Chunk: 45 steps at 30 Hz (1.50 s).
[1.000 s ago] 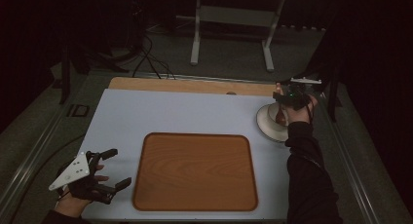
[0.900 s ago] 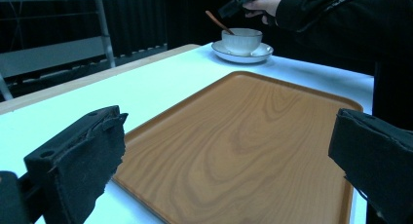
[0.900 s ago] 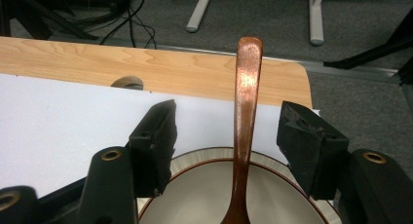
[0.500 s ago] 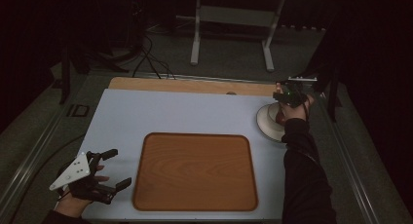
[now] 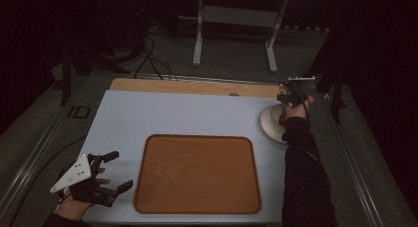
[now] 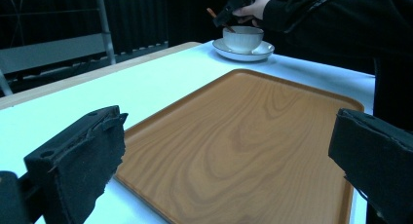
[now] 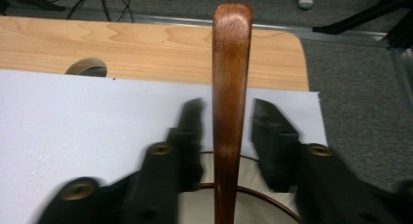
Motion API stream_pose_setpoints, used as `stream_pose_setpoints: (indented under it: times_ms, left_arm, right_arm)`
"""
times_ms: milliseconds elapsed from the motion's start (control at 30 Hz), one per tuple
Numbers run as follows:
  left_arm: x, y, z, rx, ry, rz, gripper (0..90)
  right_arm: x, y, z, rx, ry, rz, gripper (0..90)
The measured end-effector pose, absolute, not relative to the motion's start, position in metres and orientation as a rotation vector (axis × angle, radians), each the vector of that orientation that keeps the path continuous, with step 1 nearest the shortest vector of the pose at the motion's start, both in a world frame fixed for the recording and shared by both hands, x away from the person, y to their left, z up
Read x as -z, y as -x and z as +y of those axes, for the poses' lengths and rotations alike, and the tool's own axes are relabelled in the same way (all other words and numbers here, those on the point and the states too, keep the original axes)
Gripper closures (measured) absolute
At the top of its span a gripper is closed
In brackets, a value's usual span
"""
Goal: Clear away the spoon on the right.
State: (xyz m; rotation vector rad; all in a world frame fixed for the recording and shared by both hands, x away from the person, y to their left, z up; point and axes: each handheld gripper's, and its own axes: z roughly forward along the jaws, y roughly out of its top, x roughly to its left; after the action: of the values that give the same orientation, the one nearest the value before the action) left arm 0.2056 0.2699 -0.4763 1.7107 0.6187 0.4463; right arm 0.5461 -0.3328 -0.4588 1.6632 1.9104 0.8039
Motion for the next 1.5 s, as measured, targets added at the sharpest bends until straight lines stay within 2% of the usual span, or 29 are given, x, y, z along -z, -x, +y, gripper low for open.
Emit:
stream_pose_setpoints:
  times_ms: [100, 233, 667, 1500]
  left_arm:
    - [0.477, -0.206, 0.269, -0.447, -1.715, 0.619, 0.0]
    - [0.477, -0.206, 0.269, -0.442, -1.717, 0.619, 0.0]
    - [0.477, -0.206, 0.269, -0.439, -1.722, 0.618, 0.0]
    - [0.477, -0.207, 0.267, -0.437, -1.732, 0.613, 0.0]
  right_arm:
    - [0.461, -0.548, -0.333, -0.806, -1.666, 1.935, 74.9]
    - [0.462, -0.549, -0.334, -0.795, -1.685, 1.936, 77.1]
    - [0.459, -0.547, -0.337, -0.801, -1.709, 1.949, 78.3]
    - [0.413, -0.518, -0.342, -0.984, -1.684, 1.893, 78.6]
